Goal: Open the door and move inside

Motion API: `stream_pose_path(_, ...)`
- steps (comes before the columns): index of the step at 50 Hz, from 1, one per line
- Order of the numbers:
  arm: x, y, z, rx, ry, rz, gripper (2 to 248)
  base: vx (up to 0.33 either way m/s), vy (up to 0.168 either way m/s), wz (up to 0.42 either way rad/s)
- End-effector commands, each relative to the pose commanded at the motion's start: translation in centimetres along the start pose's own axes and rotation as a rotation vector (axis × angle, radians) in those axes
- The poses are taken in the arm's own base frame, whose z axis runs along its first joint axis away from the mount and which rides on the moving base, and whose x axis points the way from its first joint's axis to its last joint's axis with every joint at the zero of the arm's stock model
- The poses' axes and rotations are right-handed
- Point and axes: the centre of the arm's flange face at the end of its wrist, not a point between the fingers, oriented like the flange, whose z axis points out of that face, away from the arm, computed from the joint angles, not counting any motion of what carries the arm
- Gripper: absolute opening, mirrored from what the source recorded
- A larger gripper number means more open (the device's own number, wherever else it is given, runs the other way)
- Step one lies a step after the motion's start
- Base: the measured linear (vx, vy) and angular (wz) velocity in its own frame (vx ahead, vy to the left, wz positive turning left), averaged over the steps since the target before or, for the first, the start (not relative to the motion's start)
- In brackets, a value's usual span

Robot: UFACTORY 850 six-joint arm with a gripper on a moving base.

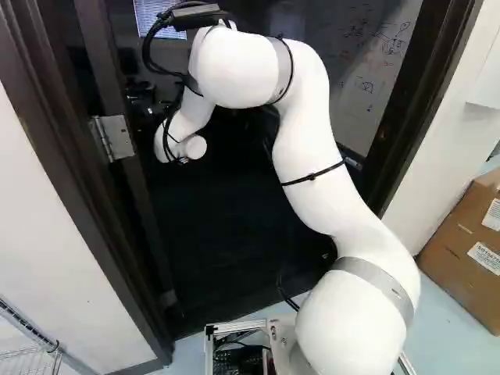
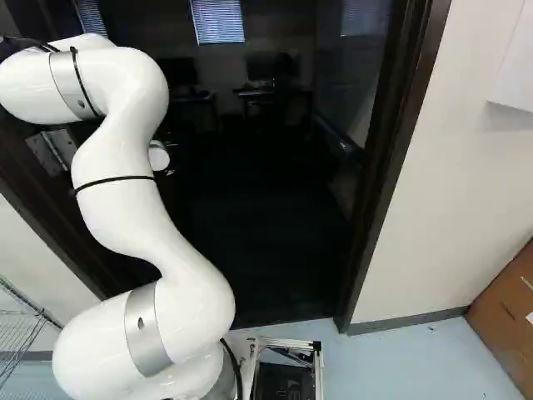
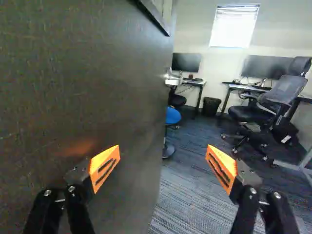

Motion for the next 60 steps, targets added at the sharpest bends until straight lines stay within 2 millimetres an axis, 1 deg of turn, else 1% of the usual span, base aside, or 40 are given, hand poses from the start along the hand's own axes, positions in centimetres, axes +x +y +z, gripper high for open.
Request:
stream_pose_path(18, 0.0, 0.8, -0.7, -0.011, -0.007, 0.001, 247, 0.0, 0.0, 0.0)
stream_pose_path(31, 0.1, 1.8, -1.7, -0.027, -0.015, 0.003, 247, 0.0, 0.0, 0.0)
stream_pose_path(41, 0.1, 2.8, -2.8, -0.043, -0.024, 0.006, 247, 0.0, 0.0, 0.0)
stream_pose_path(60, 0.2, 4.9, -5.5, -0.078, -0.045, 0.011, 247, 0.0, 0.0, 0.0)
